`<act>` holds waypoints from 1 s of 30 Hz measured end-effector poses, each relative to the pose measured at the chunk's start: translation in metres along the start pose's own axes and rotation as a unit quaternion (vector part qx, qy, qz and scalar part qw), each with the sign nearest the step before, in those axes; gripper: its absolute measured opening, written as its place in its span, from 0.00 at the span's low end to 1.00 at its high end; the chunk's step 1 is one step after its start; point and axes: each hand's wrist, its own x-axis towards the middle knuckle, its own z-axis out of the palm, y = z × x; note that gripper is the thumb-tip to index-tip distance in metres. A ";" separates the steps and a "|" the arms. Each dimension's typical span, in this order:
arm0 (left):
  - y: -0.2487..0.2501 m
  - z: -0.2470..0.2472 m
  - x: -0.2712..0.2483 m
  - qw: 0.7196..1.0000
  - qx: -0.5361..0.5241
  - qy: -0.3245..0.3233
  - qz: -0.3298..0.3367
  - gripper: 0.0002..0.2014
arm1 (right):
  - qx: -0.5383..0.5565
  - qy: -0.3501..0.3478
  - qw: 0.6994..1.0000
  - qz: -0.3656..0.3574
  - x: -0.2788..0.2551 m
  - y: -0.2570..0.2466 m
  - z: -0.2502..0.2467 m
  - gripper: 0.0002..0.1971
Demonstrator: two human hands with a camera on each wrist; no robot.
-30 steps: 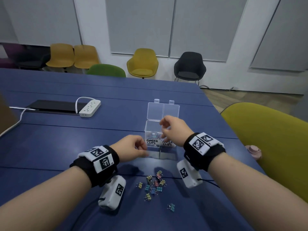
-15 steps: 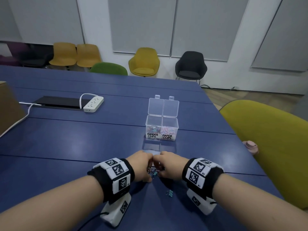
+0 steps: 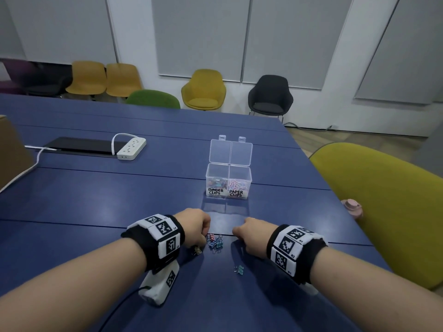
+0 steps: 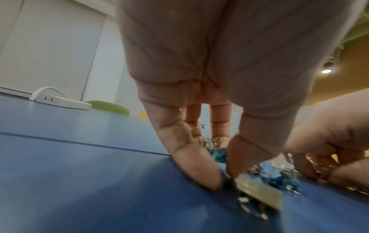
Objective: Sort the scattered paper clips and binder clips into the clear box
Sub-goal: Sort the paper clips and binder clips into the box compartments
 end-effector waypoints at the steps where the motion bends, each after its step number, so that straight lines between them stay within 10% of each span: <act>1: -0.001 -0.001 0.000 1.000 -0.014 -0.006 -0.002 0.07 | 0.015 0.002 1.000 0.005 -0.001 0.001 -0.001 0.12; 5: -0.017 -0.008 -0.001 0.980 -0.197 -0.016 -0.016 0.09 | 0.175 0.034 0.983 0.043 -0.007 0.017 -0.003 0.05; 8: -0.030 -0.010 -0.006 0.891 -0.452 0.020 -0.038 0.10 | 0.433 0.046 0.898 0.069 -0.015 0.034 0.005 0.09; 10: -0.036 -0.010 -0.007 0.785 -0.616 0.040 -0.047 0.11 | 0.588 0.069 0.803 0.071 -0.019 0.039 0.011 0.10; 15: -0.042 -0.016 -0.012 0.526 -0.848 0.037 -0.051 0.12 | 0.887 0.087 0.453 0.025 -0.022 0.043 0.016 0.08; 17: -0.042 -0.016 -0.013 0.451 -0.892 0.010 -0.007 0.24 | 0.942 0.073 0.327 -0.016 -0.021 0.043 0.017 0.16; 19: -0.039 -0.011 -0.011 0.417 -0.909 -0.001 0.003 0.23 | 0.963 0.054 0.264 -0.031 -0.019 0.038 0.016 0.20; 21: -0.030 -0.007 -0.006 0.420 -0.907 0.003 -0.040 0.15 | 0.961 0.042 0.274 -0.011 -0.016 0.031 0.013 0.10; 24: -0.024 -0.002 0.004 0.482 -0.866 -0.005 -0.135 0.10 | 0.908 0.027 0.416 0.043 -0.010 0.023 0.009 0.05; 30: -0.024 -0.011 0.017 0.804 -0.572 -0.019 -0.163 0.12 | 0.606 -0.001 0.790 0.092 0.000 0.031 0.006 0.18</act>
